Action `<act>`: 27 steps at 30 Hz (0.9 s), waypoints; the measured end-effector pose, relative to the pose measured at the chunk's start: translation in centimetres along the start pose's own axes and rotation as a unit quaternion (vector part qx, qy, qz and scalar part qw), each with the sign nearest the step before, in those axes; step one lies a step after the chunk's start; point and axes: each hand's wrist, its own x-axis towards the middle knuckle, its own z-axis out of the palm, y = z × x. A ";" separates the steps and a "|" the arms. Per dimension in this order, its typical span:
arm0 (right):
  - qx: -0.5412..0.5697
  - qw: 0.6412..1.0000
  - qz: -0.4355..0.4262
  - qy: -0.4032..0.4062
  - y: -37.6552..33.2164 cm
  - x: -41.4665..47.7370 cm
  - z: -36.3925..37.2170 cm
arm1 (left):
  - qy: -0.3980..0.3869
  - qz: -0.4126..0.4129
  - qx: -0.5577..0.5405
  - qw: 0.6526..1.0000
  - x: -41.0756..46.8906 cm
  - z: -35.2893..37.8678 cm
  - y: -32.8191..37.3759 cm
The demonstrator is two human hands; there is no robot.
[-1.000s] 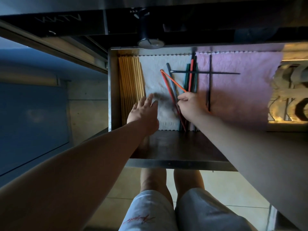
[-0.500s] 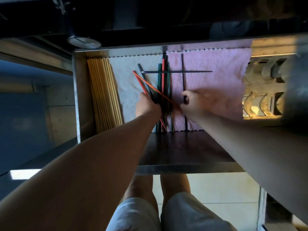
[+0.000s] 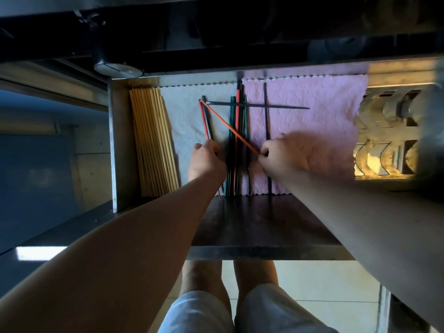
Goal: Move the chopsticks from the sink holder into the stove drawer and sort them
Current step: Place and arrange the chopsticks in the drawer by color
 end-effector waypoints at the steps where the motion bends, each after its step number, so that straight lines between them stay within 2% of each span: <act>1: 0.003 1.000 -0.001 -0.005 0.0 0.0 0.0 | 0.000 0.002 0.002 1.000 0.0 0.0 0.2; 6: 0.081 0.996 0.029 0.028 1.0 0.1 -0.2 | 0.039 -0.033 0.050 0.997 0.1 -0.7 0.2; 10: 0.126 0.990 0.062 0.027 2.1 -0.3 -0.3 | 0.029 0.021 0.043 0.998 0.5 -0.3 0.3; 14: 0.120 0.990 0.071 -0.001 2.5 -0.9 -1.0 | -0.008 0.045 0.044 0.998 0.7 1.0 1.3; 20: 0.054 0.989 0.112 -0.076 2.9 -1.1 -1.1 | 0.001 0.005 0.018 1.000 1.3 1.9 2.2; 23: 0.063 0.986 0.121 -0.100 2.7 -1.3 -1.7 | -0.016 0.003 0.028 0.999 1.5 1.7 2.4; 24: 0.079 0.988 0.115 -0.072 2.7 -1.1 -1.9 | -0.019 -0.001 0.025 0.999 1.5 1.4 2.4; 27: 0.046 0.992 0.020 0.118 2.6 -0.1 -2.2 | -0.022 -0.009 0.012 1.000 1.5 0.8 2.2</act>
